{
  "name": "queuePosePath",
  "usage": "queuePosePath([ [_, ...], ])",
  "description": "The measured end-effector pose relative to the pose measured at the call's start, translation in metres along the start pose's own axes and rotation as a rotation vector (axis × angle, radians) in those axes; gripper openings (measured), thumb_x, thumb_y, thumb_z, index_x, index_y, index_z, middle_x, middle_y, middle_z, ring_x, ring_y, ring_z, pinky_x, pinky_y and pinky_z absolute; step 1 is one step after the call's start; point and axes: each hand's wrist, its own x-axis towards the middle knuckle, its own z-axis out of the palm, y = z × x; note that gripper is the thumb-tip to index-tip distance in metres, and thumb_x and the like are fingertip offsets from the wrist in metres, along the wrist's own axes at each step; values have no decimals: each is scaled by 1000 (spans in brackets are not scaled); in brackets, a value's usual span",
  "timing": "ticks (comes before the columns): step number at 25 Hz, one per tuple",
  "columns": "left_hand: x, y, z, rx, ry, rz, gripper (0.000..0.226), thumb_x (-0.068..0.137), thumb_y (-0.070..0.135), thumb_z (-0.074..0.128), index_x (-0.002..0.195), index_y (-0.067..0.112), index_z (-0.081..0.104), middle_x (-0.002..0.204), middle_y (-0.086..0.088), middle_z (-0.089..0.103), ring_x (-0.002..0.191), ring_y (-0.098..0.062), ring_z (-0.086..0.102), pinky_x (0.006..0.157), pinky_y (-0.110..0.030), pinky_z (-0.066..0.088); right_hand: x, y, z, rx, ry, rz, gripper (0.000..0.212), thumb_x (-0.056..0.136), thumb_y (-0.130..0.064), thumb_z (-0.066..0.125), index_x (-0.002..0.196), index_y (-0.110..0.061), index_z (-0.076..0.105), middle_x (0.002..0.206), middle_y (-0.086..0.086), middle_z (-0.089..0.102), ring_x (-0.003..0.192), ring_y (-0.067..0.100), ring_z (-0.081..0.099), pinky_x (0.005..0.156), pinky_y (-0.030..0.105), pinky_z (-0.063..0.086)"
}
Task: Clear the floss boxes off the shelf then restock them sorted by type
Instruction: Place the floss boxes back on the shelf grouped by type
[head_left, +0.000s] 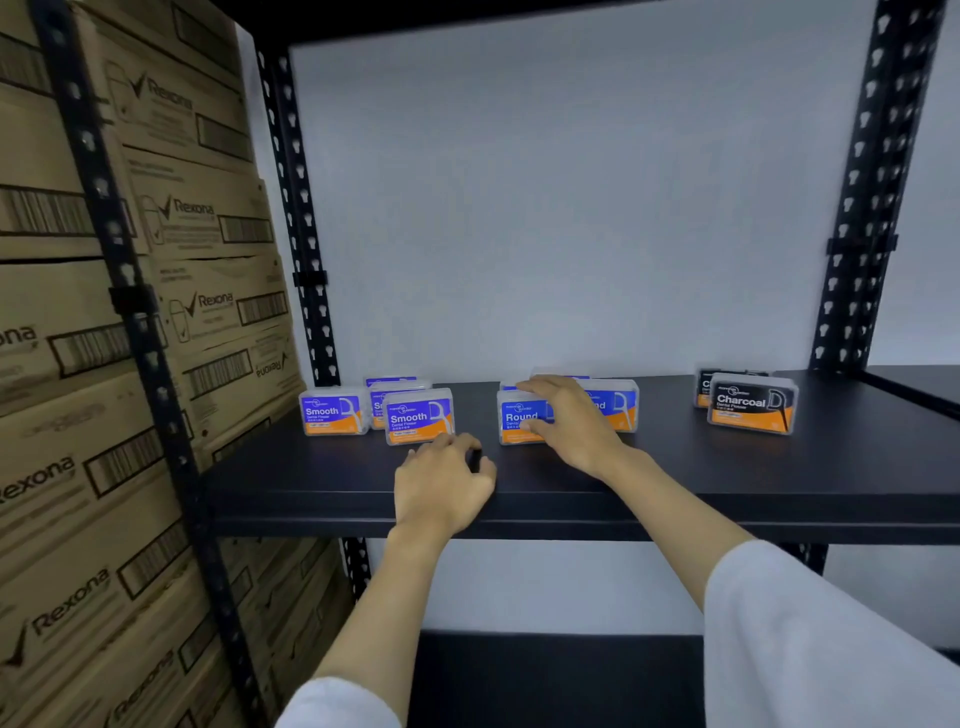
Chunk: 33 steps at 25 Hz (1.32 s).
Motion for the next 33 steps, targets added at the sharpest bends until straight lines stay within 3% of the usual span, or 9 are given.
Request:
queuePosePath([
  [6,-6,10,-17,-101,-117,-42,28,95,39,46,115,27,61,124,3,61,113,-21,55,96,-38,41,-44,9,-29,99,39,51,44,91,-14,61,134,-17,51,138,4,48,131,19,39,106,28,34],
  [11,-48,48,-51,-249,-29,-55,24,95,31,48,113,25,62,121,-1,62,111,-25,57,86,-34,41,-111,9,-87,44,6,130,34,89,-14,60,123,-14,61,127,6,60,118,21,54,102,32,42],
  [14,-86,79,-62,-218,-84,-30,22,92,33,49,107,28,65,117,-6,62,108,-32,58,88,-38,44,-156,12,-110,19,-97,195,26,89,-17,59,115,-14,64,113,7,67,105,21,62,95,35,48],
  [17,-122,99,-50,-195,-184,-19,19,89,29,49,96,26,67,108,-2,66,101,-30,60,81,-35,45,-199,24,-115,-39,-244,259,25,91,-20,59,114,-14,64,113,8,65,100,23,61,92,36,49],
  [19,-140,105,-26,-182,-298,0,17,87,27,48,89,27,65,106,-1,67,99,-27,61,83,-36,48,-225,40,-106,-63,-296,306,25,92,-25,56,115,-17,62,117,8,62,102,23,59,94,38,48],
  [22,-162,104,32,-150,-476,8,20,89,31,46,94,29,65,111,-1,66,99,-25,61,90,-40,50,-258,73,-76,-68,-375,385,27,94,-27,53,118,-18,61,121,8,59,104,24,58,96,40,47],
  [26,-194,89,127,-114,-675,-6,26,94,36,45,106,27,66,111,3,63,99,-22,61,82,-33,47,-299,134,-11,-55,-491,507,24,94,-25,53,116,-18,62,121,5,60,106,24,59,95,42,49],
  [33,-268,36,289,-86,-958,-145,25,93,35,45,97,26,68,101,1,67,98,-24,60,81,-33,45,-392,242,124,-46,-665,753,15,88,-23,52,99,-22,63,113,6,62,100,28,59,87,42,51],
])
